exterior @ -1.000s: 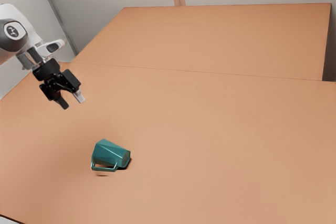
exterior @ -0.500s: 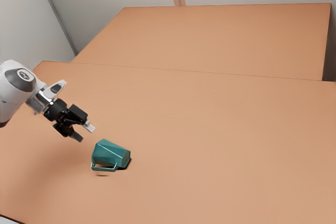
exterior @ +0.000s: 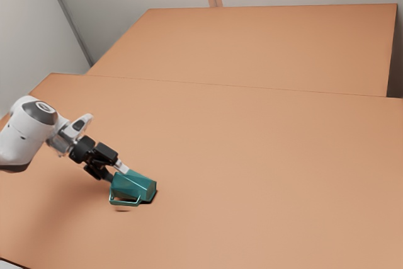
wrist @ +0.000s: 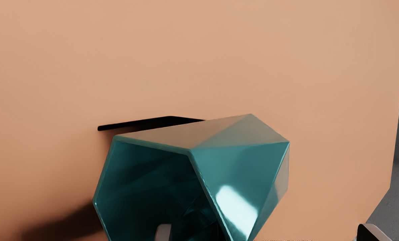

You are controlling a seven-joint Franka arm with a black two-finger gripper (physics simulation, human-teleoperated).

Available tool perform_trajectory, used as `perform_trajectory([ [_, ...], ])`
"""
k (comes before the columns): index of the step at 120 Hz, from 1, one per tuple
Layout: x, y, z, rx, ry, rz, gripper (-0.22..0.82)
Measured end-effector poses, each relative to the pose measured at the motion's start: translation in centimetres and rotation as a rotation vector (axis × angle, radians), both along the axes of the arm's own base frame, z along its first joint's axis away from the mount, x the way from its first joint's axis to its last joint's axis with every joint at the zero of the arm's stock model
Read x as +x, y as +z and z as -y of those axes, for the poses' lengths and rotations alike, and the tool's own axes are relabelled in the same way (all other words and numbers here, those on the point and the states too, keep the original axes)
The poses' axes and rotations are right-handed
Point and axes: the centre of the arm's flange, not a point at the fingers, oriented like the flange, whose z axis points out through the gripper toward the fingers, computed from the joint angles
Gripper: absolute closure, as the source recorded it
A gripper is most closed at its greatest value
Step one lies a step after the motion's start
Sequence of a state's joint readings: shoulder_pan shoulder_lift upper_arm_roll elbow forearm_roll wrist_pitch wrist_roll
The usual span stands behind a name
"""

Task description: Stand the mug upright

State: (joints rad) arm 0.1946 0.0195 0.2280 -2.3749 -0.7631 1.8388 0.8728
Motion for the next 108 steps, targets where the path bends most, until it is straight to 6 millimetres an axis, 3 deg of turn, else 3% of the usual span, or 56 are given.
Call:
perform_trajectory([
  [13,0.0,-0.5,0.7,-0.027,-0.031,0.007,0.02],
  [34,0.2,-0.3,1.5,-0.048,-0.075,0.035,0.45],
  [51,0.3,0.2,1.6,-0.064,-0.092,0.062,0.64],
  [87,0.0,1.6,1.5,-0.103,-0.114,0.105,0.75],
  [108,0.5,4.5,1.3,-0.089,-0.134,0.165,0.77],
])
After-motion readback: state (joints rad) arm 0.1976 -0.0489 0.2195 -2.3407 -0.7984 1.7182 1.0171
